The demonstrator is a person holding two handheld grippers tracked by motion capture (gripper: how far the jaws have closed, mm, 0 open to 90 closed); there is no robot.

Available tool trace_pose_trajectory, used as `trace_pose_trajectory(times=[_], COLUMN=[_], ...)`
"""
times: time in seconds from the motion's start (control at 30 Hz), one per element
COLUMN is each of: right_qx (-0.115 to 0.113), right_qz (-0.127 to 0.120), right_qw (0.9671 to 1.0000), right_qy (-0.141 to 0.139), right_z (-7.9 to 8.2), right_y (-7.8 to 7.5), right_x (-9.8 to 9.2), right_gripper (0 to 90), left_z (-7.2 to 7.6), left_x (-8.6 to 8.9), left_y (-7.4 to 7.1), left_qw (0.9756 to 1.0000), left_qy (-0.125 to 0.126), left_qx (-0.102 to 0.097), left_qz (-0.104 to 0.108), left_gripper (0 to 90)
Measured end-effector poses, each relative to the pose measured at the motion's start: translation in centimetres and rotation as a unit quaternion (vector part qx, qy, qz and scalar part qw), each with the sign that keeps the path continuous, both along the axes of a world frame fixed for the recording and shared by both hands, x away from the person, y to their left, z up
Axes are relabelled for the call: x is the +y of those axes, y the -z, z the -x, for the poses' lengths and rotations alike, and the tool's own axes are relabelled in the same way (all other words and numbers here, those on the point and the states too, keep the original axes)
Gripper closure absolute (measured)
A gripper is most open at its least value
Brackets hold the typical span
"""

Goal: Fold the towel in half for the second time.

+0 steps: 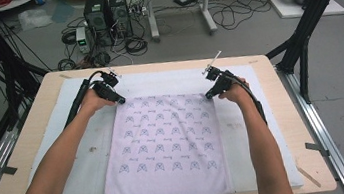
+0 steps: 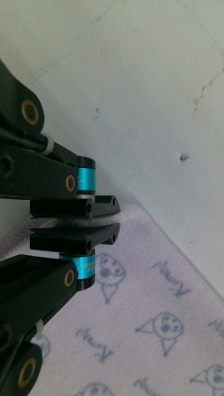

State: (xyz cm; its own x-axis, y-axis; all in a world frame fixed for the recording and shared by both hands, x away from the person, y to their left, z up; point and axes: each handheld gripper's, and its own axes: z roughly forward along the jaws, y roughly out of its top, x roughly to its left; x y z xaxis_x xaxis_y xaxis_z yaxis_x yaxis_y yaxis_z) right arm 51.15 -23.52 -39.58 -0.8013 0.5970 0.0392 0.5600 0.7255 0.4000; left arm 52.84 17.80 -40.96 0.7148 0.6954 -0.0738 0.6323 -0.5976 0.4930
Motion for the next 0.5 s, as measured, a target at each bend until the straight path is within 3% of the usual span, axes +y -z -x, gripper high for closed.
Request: trace_pose_trajectory(times=[0.2, 0.5], right_qx=[-0.011, -0.029], right_qz=[-0.007, -0.033], right_qw=[0.9999, 0.999], right_qy=[0.0, 0.004], right_z=[0.5, 2.1], right_y=[-1.0, -3.3], right_x=[-0.1, -0.8], right_gripper=[86.0, 85.9], left_z=[0.9, 3.4], left_x=[0.5, 1.3], left_y=[-1.1, -5.0], left_qw=[0.9997, 0.9964], left_qy=[0.018, 0.061], left_qx=[-0.011, -0.046], left_qz=[0.011, 0.037], left_gripper=[85.6, 85.5])
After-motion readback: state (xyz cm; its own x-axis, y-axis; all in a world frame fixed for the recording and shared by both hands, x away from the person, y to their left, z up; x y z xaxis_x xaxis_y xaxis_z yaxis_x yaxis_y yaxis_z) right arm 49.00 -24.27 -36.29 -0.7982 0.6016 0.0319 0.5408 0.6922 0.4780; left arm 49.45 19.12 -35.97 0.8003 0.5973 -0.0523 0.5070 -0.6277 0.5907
